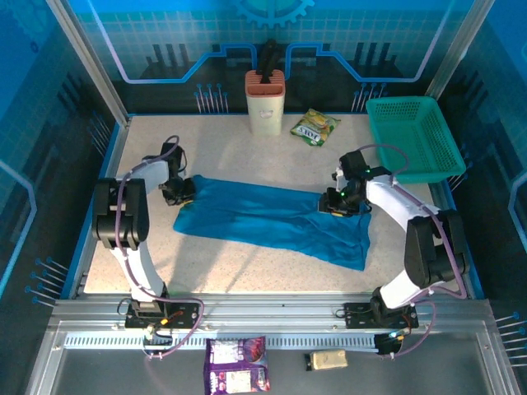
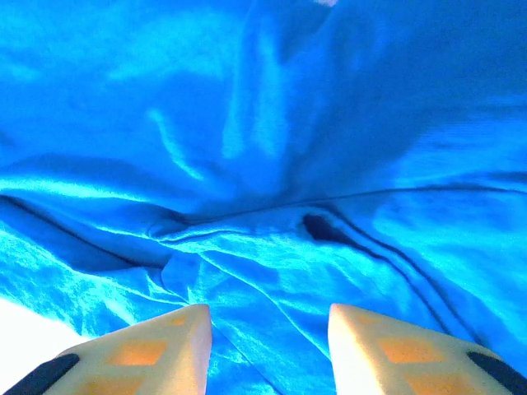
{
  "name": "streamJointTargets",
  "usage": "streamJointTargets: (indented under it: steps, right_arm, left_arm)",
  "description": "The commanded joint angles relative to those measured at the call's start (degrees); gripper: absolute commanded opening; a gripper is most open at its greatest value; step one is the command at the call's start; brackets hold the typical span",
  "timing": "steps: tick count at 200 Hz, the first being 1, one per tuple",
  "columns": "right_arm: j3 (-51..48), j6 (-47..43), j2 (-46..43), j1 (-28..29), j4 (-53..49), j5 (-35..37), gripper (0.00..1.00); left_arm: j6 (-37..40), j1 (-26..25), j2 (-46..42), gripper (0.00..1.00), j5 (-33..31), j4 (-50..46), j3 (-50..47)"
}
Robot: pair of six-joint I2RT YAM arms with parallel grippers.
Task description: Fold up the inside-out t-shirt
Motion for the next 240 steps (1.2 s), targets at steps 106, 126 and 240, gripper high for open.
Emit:
streamJointTargets:
  steps: [106,126,240]
  right_arm:
    - [0.89,-2.81,-4.95,-3.86,-1.12,-5.92,0.42]
    - [0.19,-2.08,-5.05,-3.92,0.66,-6.4,0.42]
    - [-3.83,-0.42,-5.6,-4.86,6.23,-7.34,0.42]
  left_arm:
    - [-6.22,-2.19,-8.32,0.18,14.33,0.79,5.44]
    - [-6.46,-3.39,-7.18,0.18,14.63,0.87,7.65]
    - [-4.46,-4.65,3.67,0.17,15.55,-0.53,17.06]
